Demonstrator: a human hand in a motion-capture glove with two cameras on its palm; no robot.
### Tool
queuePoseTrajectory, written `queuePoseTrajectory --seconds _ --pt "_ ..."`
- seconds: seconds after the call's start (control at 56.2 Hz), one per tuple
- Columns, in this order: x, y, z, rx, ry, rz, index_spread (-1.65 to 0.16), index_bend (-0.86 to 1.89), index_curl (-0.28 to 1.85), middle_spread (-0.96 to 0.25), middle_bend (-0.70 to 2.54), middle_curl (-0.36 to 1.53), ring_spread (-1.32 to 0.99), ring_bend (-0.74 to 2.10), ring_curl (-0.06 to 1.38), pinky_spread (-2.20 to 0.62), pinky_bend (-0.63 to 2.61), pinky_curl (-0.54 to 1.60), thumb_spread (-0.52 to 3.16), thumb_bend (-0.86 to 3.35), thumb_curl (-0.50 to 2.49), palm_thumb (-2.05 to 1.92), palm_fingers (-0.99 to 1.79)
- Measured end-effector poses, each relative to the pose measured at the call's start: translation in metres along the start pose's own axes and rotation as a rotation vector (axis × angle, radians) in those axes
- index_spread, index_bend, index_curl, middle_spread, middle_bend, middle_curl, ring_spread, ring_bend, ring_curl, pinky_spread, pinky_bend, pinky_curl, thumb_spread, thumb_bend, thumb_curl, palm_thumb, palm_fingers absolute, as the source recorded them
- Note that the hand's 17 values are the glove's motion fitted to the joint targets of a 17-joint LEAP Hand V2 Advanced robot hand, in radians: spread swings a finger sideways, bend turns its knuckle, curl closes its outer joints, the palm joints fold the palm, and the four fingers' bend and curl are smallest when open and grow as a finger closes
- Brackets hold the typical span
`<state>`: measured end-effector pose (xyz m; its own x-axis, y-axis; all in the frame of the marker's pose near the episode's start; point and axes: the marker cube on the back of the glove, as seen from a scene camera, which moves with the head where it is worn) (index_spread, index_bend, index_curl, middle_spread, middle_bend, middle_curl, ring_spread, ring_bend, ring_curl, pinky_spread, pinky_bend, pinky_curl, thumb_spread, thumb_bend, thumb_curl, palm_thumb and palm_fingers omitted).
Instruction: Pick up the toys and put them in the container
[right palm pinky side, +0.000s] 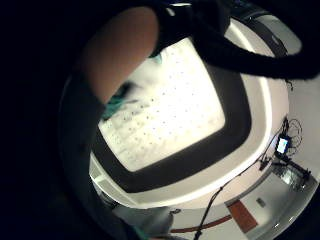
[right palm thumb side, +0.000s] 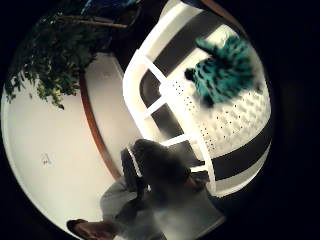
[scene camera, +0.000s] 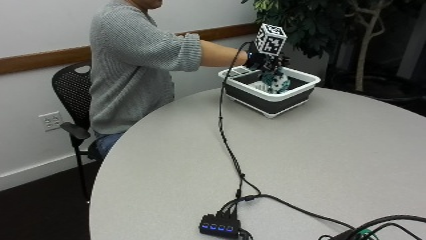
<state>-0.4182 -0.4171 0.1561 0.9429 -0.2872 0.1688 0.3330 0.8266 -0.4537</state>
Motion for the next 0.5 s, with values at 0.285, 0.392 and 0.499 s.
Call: queuePoseTrajectory --seconds 0.285,0.392,0.499 --pt "0.015 0.034 -0.003 0.022 0.042 -0.062 -0.38 0.21 0.61 -0.11 0.04 0.31 -0.06 0.09 0.24 0.07 0.87 0.37 1.16 -0.08 0.33 -0.12 -0.34" --pt "0.038 0.067 -0.014 0.064 0.055 -0.077 -0.38 0.21 0.59 -0.1 0.04 0.25 -0.04 0.09 0.21 0.08 0.84 0.36 1.18 -0.08 0.28 -0.12 -0.33" --pt "0.094 0.111 -0.031 0.105 0.157 0.014 -0.38 0.21 0.57 -0.1 0.04 0.21 -0.03 0.11 0.18 0.09 0.82 0.35 1.22 -0.08 0.24 -0.13 -0.32"
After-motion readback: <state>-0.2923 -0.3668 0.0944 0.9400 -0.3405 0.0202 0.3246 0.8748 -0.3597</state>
